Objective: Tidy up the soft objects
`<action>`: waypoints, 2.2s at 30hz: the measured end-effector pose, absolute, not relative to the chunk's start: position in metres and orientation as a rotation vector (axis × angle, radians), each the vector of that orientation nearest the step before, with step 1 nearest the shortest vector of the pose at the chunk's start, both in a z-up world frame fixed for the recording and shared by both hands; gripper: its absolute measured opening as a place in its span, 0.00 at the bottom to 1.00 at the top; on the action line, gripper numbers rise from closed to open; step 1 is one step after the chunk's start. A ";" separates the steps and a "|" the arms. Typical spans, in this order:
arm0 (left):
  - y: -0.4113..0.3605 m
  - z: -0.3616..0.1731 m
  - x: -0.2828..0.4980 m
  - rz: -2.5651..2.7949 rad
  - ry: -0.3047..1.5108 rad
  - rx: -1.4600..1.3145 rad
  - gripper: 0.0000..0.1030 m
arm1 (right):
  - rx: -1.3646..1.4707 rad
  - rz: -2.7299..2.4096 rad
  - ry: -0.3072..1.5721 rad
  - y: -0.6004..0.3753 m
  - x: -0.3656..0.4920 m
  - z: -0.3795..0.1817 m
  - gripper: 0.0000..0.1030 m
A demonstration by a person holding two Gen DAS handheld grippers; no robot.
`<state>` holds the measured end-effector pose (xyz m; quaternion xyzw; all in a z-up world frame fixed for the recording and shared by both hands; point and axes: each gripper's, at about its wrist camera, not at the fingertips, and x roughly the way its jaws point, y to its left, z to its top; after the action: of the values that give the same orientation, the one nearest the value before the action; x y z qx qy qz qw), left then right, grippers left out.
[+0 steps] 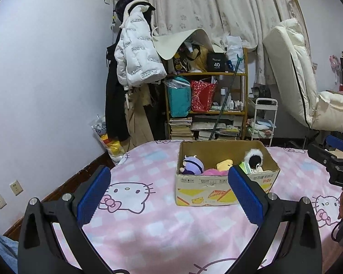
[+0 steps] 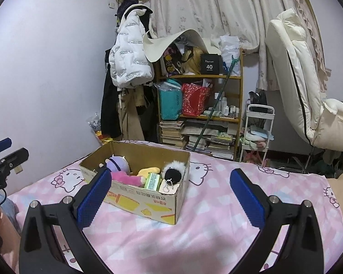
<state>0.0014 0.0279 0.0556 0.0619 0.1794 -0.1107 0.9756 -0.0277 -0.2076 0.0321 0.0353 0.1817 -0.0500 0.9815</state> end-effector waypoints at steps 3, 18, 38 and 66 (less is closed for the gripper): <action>0.026 0.052 0.003 -0.226 0.373 0.131 0.98 | 0.071 -0.101 0.365 -0.208 -0.028 0.032 1.00; 0.022 0.048 0.001 -0.224 0.380 0.151 0.98 | 0.073 -0.101 0.367 -0.208 -0.027 0.031 1.00; 0.022 0.046 0.003 -0.233 0.395 0.178 0.98 | 0.070 -0.100 0.355 -0.205 -0.028 0.026 1.00; 0.023 0.049 0.001 -0.237 0.401 0.173 0.98 | 0.074 -0.100 0.359 -0.205 -0.028 0.025 1.00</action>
<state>0.0014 0.0234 0.0485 0.0854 0.1987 -0.1172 0.9693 -0.0283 -0.2047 0.0253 0.0370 0.1783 -0.0496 0.9820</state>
